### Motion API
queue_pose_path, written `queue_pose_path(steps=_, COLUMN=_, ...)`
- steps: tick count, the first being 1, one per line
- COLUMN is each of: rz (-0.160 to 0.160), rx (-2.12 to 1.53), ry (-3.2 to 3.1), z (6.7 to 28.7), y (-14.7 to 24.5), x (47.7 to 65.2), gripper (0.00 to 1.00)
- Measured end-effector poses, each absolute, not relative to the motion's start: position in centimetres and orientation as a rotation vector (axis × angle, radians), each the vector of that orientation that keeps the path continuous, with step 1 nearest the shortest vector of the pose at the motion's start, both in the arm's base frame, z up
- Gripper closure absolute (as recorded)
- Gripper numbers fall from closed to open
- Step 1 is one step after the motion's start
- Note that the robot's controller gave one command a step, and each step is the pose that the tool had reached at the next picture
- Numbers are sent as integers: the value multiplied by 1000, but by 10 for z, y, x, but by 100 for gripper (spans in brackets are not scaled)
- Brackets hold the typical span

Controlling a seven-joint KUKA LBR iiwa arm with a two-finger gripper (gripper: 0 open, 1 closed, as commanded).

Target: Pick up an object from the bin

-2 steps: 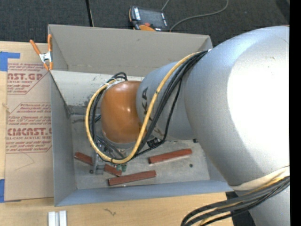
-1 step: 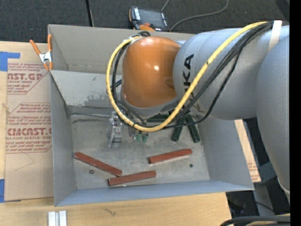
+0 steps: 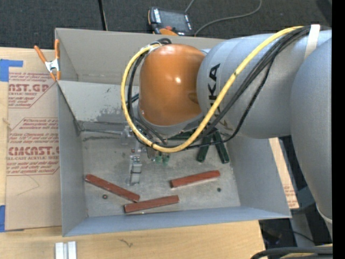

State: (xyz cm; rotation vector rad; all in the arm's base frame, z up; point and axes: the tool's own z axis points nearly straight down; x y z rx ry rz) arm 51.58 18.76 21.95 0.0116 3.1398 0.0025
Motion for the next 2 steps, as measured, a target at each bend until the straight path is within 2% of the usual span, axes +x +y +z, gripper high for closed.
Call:
queue_pose_path(steps=1, rz=0, rx=69, ry=3147, z=66, y=222, x=519, gripper=0)
queue_pose_path(steps=2, rz=3, rx=72, ry=3141, z=71, y=222, x=521, gripper=100)
